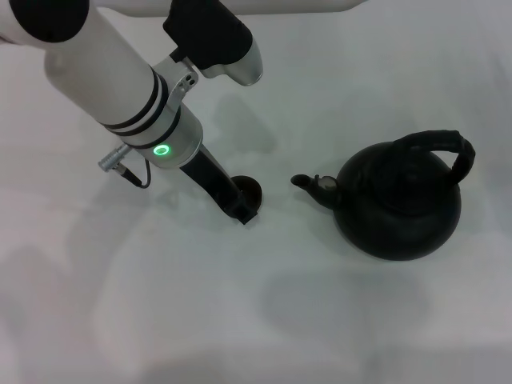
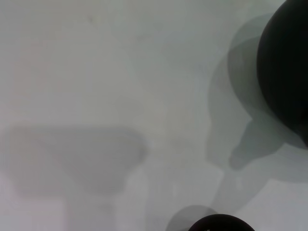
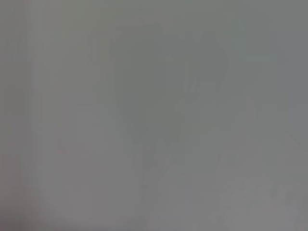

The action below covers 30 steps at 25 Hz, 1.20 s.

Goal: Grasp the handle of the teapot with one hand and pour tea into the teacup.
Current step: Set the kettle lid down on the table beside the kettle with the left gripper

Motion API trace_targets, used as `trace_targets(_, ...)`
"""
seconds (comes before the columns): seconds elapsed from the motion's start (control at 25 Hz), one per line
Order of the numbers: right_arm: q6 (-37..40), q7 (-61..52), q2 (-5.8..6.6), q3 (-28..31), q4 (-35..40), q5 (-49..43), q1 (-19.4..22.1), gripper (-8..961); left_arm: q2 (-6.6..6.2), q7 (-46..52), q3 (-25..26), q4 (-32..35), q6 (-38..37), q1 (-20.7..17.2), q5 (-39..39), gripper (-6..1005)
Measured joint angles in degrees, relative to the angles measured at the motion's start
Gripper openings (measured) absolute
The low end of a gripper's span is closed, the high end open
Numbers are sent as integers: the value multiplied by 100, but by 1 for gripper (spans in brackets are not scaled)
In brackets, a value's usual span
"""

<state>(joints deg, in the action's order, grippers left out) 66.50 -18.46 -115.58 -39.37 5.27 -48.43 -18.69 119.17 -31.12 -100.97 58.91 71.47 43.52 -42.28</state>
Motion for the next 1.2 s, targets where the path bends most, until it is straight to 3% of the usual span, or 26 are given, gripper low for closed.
trace_targets(0.6,4,0,0,0,17,13,-4,869,-9,1,-1,48,-7,7,112,699)
trace_targets(0.84,4,0,0,0,13,19,-4,868,-8,-9,-2,78,-11,7,76,776)
trace_targets(1.2,4,-1,3,0,8,19,-4,867,-9,-67,-1,390,39,-73,39,780)
